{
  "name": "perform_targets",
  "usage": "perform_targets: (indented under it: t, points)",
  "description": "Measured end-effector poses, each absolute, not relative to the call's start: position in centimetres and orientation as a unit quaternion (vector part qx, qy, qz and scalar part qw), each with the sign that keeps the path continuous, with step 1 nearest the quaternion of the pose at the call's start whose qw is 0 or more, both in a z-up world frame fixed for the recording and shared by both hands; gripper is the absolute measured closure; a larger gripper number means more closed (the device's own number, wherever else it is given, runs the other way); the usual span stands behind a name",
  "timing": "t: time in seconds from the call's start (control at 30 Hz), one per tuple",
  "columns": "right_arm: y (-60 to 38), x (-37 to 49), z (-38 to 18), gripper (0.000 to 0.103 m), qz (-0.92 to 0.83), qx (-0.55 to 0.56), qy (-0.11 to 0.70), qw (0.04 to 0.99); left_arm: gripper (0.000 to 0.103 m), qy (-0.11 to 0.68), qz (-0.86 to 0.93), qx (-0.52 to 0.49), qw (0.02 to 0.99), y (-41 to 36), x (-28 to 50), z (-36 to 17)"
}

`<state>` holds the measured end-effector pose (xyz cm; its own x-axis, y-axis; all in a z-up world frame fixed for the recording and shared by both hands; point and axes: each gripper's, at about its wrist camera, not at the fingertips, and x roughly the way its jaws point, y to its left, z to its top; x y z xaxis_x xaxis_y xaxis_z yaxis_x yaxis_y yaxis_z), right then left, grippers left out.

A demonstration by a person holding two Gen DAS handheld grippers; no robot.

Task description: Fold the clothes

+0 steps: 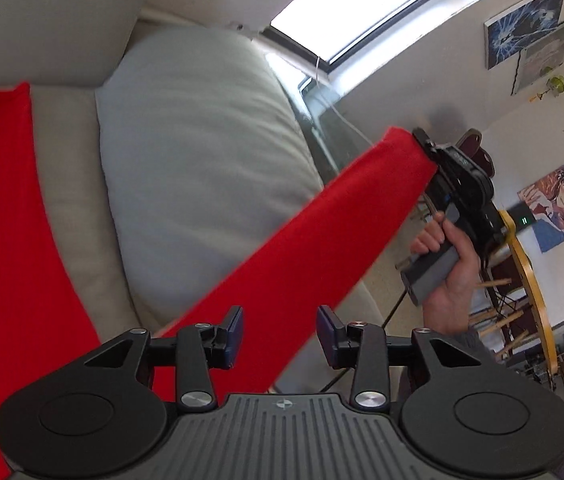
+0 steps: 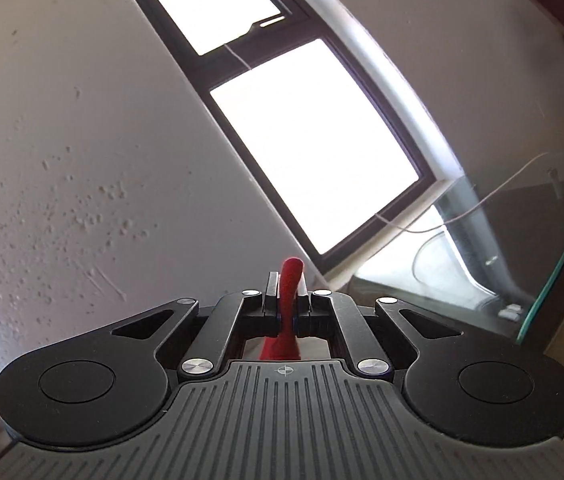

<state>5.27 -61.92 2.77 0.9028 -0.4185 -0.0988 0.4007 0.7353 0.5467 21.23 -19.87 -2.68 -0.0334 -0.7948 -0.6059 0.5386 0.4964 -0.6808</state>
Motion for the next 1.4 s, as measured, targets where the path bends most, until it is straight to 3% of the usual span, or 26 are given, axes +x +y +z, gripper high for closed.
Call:
perform_targets:
  t: [0.27, 0.33, 0.4, 0.43, 0.53, 0.6, 0.67, 0.77, 0.97, 1.03, 1.1, 1.2, 1.37, 1.4]
  points:
    - [-64.3, 8.8, -3.1, 0.096, -0.267, 0.319, 0.113, 0.902, 0.063, 0.605, -0.456, -0.107, 0.644, -18.9, 16.0, -9.5]
    - [-64.8, 9.5, -4.7, 0.088, -0.292, 0.327, 0.144, 0.887, 0.063, 0.608, -0.444, -0.095, 0.651, -18.5, 14.5, -10.3]
    - [-65.3, 9.5, -5.7, 0.047, -0.327, 0.338, 0.18, 0.864, 0.063, 0.594, -0.429, -0.072, 0.676, -17.8, 13.2, -10.1]
    - [-65.4, 9.1, -5.6, 0.042, -0.341, 0.341, 0.183, 0.857, 0.063, 0.584, -0.421, -0.06, 0.691, -17.4, 12.6, -9.9]
    - [-65.0, 6.8, -3.7, 0.038, -0.374, 0.324, 0.153, 0.855, 0.062, 0.548, -0.405, -0.029, 0.731, -16.1, 10.6, -9.1]
    - [-64.1, 5.0, -2.0, 0.027, -0.357, 0.315, 0.146, 0.867, 0.061, 0.517, -0.405, -0.012, 0.754, -15.2, 9.0, -8.6]
    - [-63.1, 3.3, -1.3, 0.022, -0.312, 0.333, 0.167, 0.874, 0.062, 0.496, -0.409, -0.002, 0.766, -14.8, 7.3, -8.4]
    - [-61.3, 0.9, -1.3, 0.021, -0.242, 0.384, 0.214, 0.865, 0.062, 0.465, -0.415, 0.019, 0.782, -14.6, 4.6, -8.3]
    - [-56.4, -3.0, -4.0, 0.021, -0.17, 0.417, 0.26, 0.854, 0.063, 0.385, -0.382, 0.184, 0.82, -16.7, -0.6, -9.8]
    - [-55.8, -3.4, -5.3, 0.027, -0.152, 0.43, 0.262, 0.851, 0.063, 0.352, -0.376, 0.227, 0.827, -17.6, -1.3, -10.5]
    - [-56.2, -3.4, -5.8, 0.045, -0.15, 0.442, 0.257, 0.846, 0.063, 0.32, -0.371, 0.262, 0.831, -18.8, -1.7, -11.2]
    - [-57.2, -3.9, -6.7, 0.054, -0.144, 0.472, 0.24, 0.836, 0.064, 0.287, -0.352, 0.307, 0.836, -20.2, -2.0, -12.2]
    - [-58.1, -4.3, -7.6, 0.057, -0.118, 0.495, 0.223, 0.832, 0.067, 0.264, -0.319, 0.351, 0.84, -21.9, -1.9, -13.0]
    - [-58.1, -4.2, -7.7, 0.057, -0.114, 0.494, 0.222, 0.833, 0.077, 0.263, -0.317, 0.355, 0.84, -22.2, -1.9, -13.0]
